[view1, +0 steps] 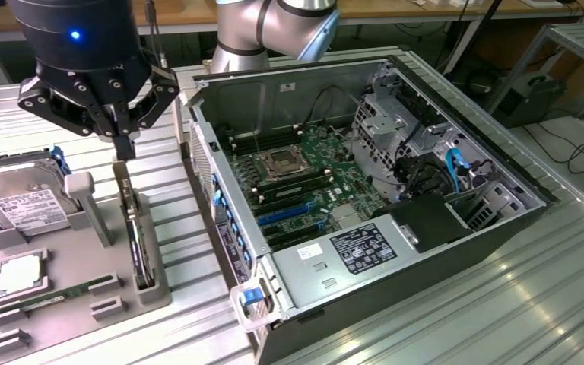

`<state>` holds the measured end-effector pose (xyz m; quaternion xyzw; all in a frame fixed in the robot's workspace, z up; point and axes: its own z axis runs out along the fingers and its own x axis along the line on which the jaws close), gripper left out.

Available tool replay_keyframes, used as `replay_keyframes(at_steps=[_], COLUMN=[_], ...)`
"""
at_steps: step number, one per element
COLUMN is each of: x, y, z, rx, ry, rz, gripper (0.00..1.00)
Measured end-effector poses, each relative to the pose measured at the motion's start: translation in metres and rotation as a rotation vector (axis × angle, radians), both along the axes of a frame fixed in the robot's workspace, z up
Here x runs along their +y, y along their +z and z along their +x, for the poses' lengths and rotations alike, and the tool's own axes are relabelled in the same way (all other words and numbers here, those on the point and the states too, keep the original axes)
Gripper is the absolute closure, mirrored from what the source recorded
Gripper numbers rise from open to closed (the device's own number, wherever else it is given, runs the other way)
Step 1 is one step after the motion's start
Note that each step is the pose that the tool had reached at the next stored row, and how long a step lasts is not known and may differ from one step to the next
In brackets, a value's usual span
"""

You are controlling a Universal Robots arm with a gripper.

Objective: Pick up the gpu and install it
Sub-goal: 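Reach for the gpu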

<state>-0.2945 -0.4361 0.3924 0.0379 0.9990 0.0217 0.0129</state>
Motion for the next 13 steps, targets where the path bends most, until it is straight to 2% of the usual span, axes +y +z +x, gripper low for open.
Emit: replay_keyframes(at_steps=[8, 13], x=[-0.0070, -0.0089], y=[-0.0001, -0.0003], z=[-0.011, -0.018], rx=[0.0000, -0.0001], ry=[0.000, 0.000], rz=[0.0000, 0.0000], gripper=[0.89, 0.89])
